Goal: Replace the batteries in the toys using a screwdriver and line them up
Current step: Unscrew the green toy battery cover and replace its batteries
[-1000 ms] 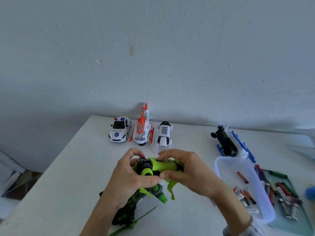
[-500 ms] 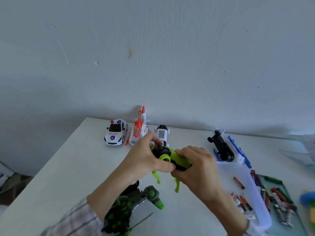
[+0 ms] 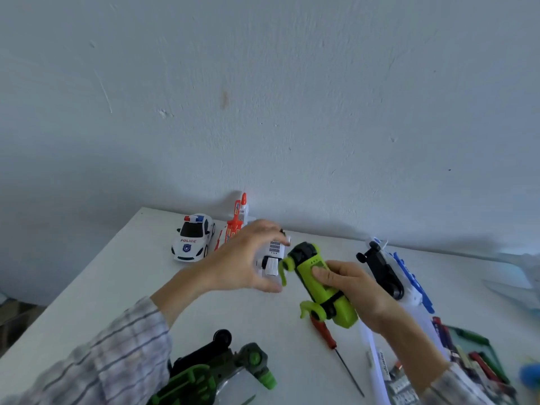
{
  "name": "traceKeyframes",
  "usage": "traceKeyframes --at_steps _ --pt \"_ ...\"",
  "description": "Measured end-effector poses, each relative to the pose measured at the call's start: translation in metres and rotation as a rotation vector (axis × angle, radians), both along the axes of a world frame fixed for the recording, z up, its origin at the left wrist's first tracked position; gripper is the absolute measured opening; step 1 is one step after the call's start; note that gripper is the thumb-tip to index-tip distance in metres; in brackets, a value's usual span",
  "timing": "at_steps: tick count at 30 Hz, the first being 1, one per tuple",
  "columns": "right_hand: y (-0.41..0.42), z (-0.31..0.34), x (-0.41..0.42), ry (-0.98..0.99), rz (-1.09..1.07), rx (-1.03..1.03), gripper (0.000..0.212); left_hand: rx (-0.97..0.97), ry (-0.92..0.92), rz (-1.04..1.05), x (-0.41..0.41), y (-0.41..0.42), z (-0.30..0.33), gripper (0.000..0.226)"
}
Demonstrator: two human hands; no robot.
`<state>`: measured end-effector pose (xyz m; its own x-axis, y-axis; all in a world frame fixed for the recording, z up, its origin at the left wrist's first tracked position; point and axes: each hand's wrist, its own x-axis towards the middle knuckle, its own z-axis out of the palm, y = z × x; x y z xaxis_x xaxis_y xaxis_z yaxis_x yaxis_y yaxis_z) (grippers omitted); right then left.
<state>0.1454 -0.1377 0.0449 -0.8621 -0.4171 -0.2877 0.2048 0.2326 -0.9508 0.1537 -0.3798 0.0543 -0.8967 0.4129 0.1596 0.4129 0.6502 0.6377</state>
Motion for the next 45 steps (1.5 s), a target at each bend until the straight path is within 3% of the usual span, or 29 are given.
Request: traceKeyframes --at_steps 4,6,8,10,17,23,26,29,31,36,39,41,43,45 --pt "-0.018 -0.027 -0.023 -0.116 -0.443 -0.008 0.028 -0.092 -0.121 0.077 0.005 -0.046 -0.068 0.034" --pt "-0.029 -0.041 -0.038 -0.121 -0.535 -0.022 0.027 -0.254 -0.206 0.045 0.011 -0.068 -0.108 0.041" --pt "-0.038 -0.052 -0.054 -0.115 -0.576 -0.006 0.029 -0.46 -0.164 -0.038 0.015 -0.083 -0.144 0.057" --pt "-0.044 -0.06 -0.066 -0.094 -0.598 0.037 0.032 -0.519 -0.092 -0.067 0.017 -0.089 -0.161 0.07" --pt "-0.045 -0.077 -0.079 -0.129 -0.628 -0.012 0.038 -0.46 -0.082 -0.018 0.011 -0.089 -0.165 0.075" --pt "-0.042 -0.074 -0.079 -0.08 -0.578 0.09 0.042 -0.408 -0.072 0.005 0.009 -0.091 -0.17 0.071" --pt "-0.038 -0.073 -0.066 -0.03 -0.644 0.08 0.058 -0.397 -0.079 0.012 0.01 -0.092 -0.17 0.064" --pt "-0.035 -0.078 -0.038 0.085 -0.741 0.113 0.042 -0.333 -0.074 0.027 0.008 -0.093 -0.171 0.059" --pt "-0.035 -0.092 -0.01 0.215 -0.702 0.24 0.041 -0.262 -0.07 0.058 0.008 -0.094 -0.17 0.06" --pt "-0.023 -0.132 0.052 0.582 -0.346 0.862 0.038 -0.25 -0.136 0.081 0.016 -0.091 -0.162 0.06" --pt "-0.013 -0.15 0.066 0.74 -0.252 0.981 0.04 -0.111 -0.446 0.123 0.022 -0.084 -0.13 0.079" --pt "-0.01 -0.155 0.067 0.793 -0.244 0.994 0.047 0.017 -0.604 0.204 0.036 -0.084 -0.103 0.069" --pt "-0.012 -0.151 0.067 0.788 -0.234 1.01 0.048 0.094 -0.633 0.28 0.06 -0.089 -0.085 0.07" --pt "-0.012 -0.152 0.067 0.801 -0.245 1.015 0.049 0.082 -0.62 0.347 0.09 -0.096 -0.073 0.091"
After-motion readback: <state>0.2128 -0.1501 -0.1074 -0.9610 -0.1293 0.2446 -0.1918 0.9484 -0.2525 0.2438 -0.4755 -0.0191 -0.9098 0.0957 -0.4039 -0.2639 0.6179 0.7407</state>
